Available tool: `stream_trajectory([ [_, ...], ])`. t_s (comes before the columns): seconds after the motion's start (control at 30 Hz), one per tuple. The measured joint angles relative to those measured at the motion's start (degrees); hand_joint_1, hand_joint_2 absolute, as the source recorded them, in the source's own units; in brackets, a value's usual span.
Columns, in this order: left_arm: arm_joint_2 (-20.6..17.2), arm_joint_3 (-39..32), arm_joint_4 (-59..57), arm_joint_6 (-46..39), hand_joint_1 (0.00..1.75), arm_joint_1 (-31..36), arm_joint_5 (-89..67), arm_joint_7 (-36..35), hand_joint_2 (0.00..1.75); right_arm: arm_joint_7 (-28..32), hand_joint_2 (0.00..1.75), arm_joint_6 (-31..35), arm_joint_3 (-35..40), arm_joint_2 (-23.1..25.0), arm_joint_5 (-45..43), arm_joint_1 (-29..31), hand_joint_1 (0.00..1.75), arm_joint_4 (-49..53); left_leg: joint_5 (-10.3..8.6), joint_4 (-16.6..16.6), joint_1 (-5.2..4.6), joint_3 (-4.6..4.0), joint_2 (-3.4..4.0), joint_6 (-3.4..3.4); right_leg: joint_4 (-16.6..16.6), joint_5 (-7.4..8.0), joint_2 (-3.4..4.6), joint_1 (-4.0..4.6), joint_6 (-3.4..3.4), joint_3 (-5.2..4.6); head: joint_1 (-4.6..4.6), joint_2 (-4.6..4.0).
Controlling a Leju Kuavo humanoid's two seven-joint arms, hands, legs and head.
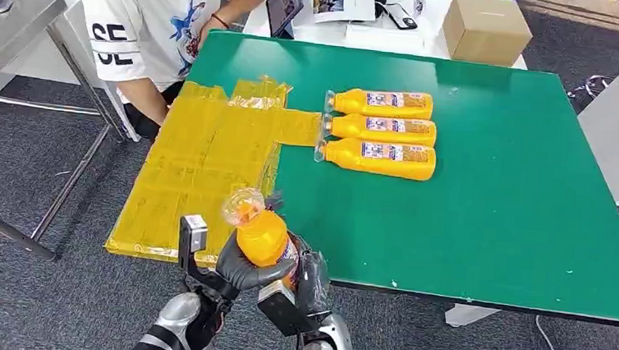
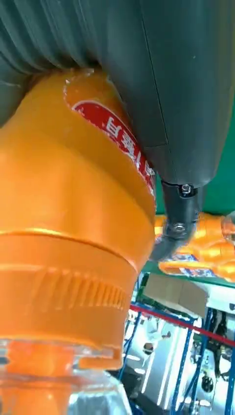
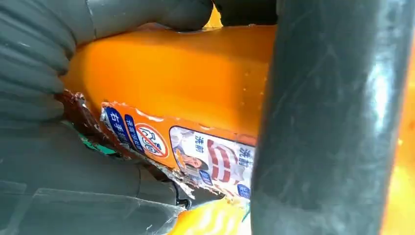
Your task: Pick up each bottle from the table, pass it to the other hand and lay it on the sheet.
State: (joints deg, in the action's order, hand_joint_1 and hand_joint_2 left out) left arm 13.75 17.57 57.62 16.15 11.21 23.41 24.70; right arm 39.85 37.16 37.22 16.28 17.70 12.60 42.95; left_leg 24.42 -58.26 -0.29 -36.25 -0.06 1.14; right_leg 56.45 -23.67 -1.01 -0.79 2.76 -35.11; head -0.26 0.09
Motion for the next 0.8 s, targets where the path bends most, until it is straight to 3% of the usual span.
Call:
stream_trajectory([
  [0.27,-0.33,-0.81,0.15,6.1,1.75,-0.18,5.62,-1.09,1.75,0.59,1.75,-0.07,0.28,0.02,-0.24,0.06,1.69,-0.07,0.0,0.0,0.0,0.0,0.0,0.0,0.0,0.0,0.0,0.0,0.0,0.0,0.0,0.0],
  [0.3,-0.39,-0.81,0.2,6.4,1.75,-0.22,6.18,-1.2,1.75,0.59,1.75,-0.07,0.28,0.04,-0.24,0.06,1.54,-0.07,0.0,0.0,0.0,0.0,0.0,0.0,0.0,0.0,0.0,0.0,0.0,0.0,-0.02,0.0],
  [0.33,-0.44,-0.83,0.28,6.62,1.75,-0.26,6.62,-1.42,1.75,0.59,1.75,-0.07,0.28,0.04,-0.24,0.06,0.37,-0.07,0.0,0.0,0.0,0.0,0.0,0.0,0.0,0.0,0.0,0.0,0.0,0.0,-0.02,0.0],
  [0.37,-0.44,-0.85,0.46,6.93,1.75,-0.37,7.16,-1.66,1.75,0.61,1.75,-0.07,0.28,0.02,-0.24,0.07,0.16,-0.07,0.0,0.0,0.0,0.0,0.0,0.0,0.0,0.0,0.0,0.0,0.0,0.0,0.0,0.0],
  [0.43,-0.46,-0.92,0.98,7.25,1.75,-0.67,8.09,-2.06,1.75,0.72,1.75,-0.07,0.28,0.04,-0.24,0.05,0.26,-0.07,0.0,0.0,0.0,0.0,0.0,0.0,0.0,0.0,0.0,0.0,0.0,0.0,-0.02,0.0],
  [0.47,-0.46,-0.92,1.22,7.25,1.75,-0.77,8.46,-2.17,1.75,0.74,1.75,-0.07,0.26,0.04,-0.24,0.05,0.0,-0.07,0.0,0.0,0.0,0.0,0.0,0.0,0.0,0.0,0.0,0.0,0.0,0.0,0.0,0.0],
  [0.5,-0.46,-0.94,1.55,7.23,1.75,-0.92,8.63,-2.23,1.75,0.74,1.75,-0.07,0.26,0.07,-0.24,0.07,0.0,-0.04,0.0,0.0,0.0,0.0,0.0,0.0,0.0,0.0,0.0,0.0,0.0,0.0,-0.02,0.0],
  [0.53,-0.46,-0.94,1.92,7.23,1.75,-1.06,8.76,-2.4,1.75,0.76,0.0,-0.04,0.2,0.07,-0.22,0.07,0.0,-0.02,0.0,0.0,0.0,0.0,0.0,0.0,0.0,0.0,0.0,0.0,0.0,0.0,0.0,0.0],
  [0.8,-0.46,-1.05,3.8,6.38,1.75,-1.64,9.59,-2.97,1.75,0.9,0.0,-2.85,-1.01,-0.04,-1.44,-0.02,0.0,1.23,0.0,0.0,0.0,0.0,0.0,0.0,0.0,0.0,0.0,0.0,0.0,0.0,0.0,0.0],
])
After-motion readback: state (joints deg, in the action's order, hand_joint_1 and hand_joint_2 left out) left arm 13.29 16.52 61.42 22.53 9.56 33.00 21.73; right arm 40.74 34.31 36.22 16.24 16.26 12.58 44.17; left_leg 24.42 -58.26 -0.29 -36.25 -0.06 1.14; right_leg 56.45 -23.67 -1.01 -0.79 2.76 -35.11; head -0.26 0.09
